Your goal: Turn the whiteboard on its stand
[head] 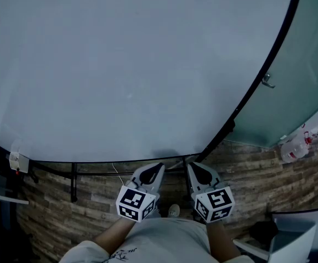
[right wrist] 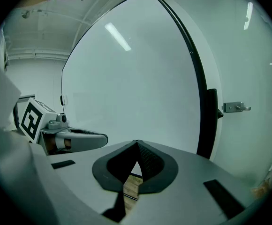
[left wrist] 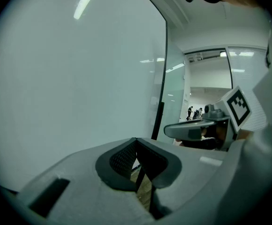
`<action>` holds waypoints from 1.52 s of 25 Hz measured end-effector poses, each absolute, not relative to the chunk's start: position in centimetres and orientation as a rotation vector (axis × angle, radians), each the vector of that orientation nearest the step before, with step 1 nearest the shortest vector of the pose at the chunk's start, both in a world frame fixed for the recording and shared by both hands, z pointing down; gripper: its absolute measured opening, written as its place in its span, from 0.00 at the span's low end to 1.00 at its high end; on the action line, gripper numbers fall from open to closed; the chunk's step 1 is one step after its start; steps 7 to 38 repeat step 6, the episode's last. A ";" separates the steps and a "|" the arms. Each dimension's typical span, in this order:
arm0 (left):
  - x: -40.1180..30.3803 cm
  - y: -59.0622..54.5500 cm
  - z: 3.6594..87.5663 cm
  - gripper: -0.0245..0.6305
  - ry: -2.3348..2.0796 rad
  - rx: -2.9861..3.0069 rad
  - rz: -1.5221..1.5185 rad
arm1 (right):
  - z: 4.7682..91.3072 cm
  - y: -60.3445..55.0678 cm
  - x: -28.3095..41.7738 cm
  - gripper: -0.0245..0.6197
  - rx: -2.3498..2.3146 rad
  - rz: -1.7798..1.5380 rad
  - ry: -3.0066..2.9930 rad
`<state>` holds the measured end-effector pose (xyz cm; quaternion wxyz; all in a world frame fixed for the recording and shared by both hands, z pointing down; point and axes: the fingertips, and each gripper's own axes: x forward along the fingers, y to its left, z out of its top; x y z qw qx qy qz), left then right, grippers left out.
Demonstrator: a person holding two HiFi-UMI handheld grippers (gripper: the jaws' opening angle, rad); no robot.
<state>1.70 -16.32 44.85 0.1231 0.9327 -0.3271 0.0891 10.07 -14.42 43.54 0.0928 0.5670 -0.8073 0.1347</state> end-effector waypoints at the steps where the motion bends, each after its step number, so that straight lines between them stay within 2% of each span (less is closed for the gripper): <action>1: 1.7 -16.3 44.8 0.05 -0.955 2.721 0.259 | 43.5 -14.4 10.0 0.05 1.683 0.400 -2.397; 38: 1.6 -16.3 44.6 0.05 -0.953 2.725 0.254 | 43.5 -14.3 9.9 0.05 1.686 0.400 -2.396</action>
